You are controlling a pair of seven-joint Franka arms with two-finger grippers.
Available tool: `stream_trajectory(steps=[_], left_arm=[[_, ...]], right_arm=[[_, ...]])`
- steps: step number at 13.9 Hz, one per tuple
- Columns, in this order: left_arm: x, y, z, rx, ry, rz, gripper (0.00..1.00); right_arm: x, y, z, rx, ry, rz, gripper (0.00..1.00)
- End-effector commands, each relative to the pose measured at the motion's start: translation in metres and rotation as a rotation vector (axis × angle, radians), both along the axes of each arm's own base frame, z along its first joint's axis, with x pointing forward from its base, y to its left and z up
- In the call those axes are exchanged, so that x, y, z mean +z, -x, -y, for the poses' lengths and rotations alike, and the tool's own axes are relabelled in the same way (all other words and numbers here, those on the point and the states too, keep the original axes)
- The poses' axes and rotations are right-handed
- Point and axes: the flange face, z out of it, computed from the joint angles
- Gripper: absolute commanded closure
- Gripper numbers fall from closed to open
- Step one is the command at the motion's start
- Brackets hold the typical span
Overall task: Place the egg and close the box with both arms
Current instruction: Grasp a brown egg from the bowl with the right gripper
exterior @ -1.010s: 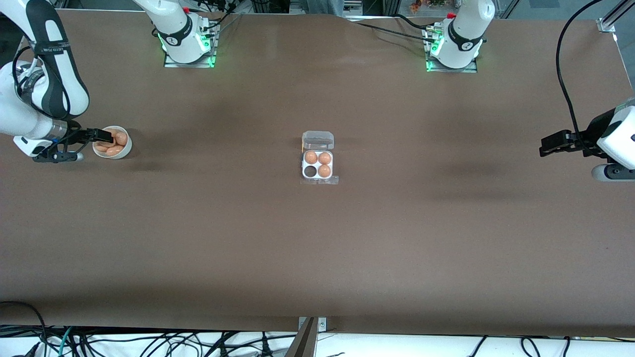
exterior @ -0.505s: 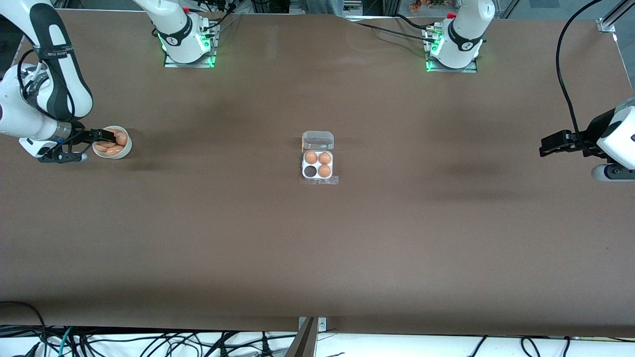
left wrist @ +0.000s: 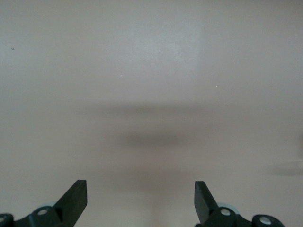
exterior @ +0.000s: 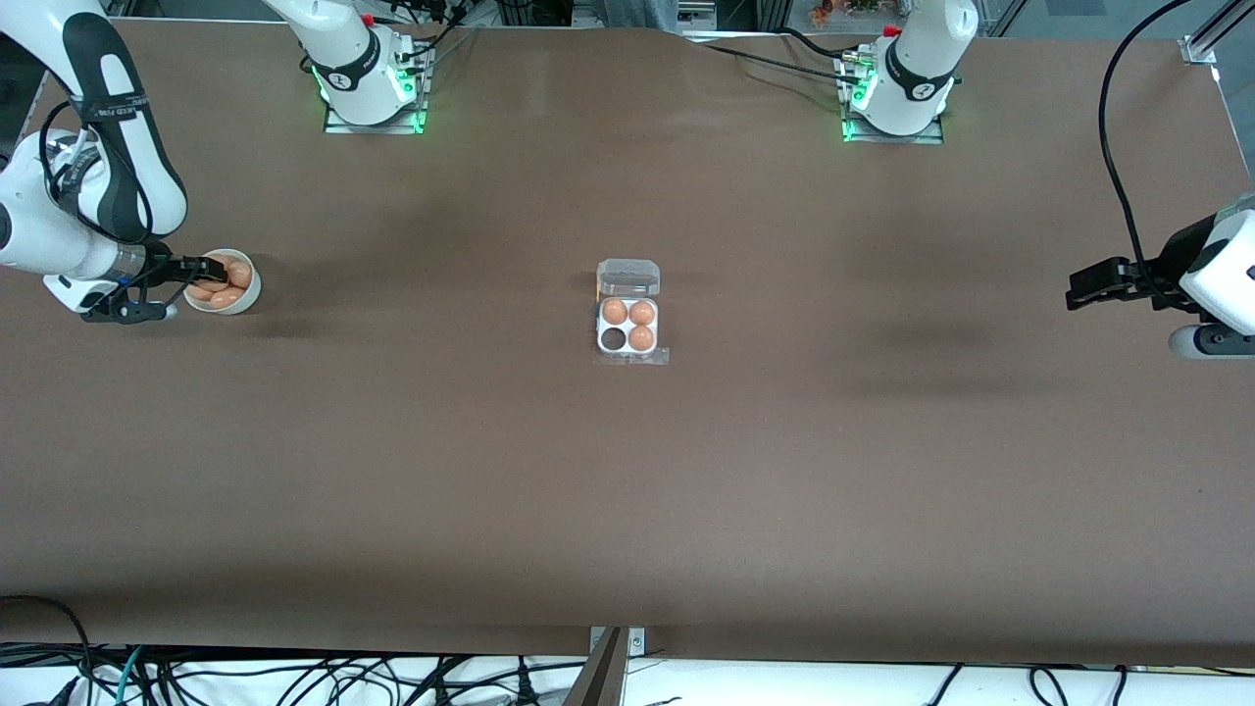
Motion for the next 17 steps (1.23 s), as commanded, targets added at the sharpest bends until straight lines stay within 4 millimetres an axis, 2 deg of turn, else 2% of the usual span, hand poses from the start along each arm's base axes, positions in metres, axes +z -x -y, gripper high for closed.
stream_trajectory(steps=[1, 8, 10, 14, 17], left_arm=[[0.004, -0.001, 0.0, -0.015, 0.0, -0.001, 0.0], [0.004, -0.001, 0.0, -0.015, 0.0, -0.001, 0.0], [0.004, -0.001, 0.0, -0.015, 0.0, -0.001, 0.0], [0.004, -0.001, 0.0, -0.015, 0.0, -0.003, 0.0], [0.004, -0.001, 0.0, -0.015, 0.0, -0.003, 0.0]], right_arm=[[0.0, 0.003, 0.0, -0.004, -0.009, 0.005, 0.5], [0.003, 0.001, -0.003, -0.01, -0.016, -0.004, 0.59], [0.009, -0.005, -0.004, -0.009, -0.021, -0.006, 0.61], [0.036, -0.026, -0.015, -0.032, -0.044, -0.05, 0.61], [0.067, -0.054, -0.047, -0.057, -0.025, -0.076, 0.61]])
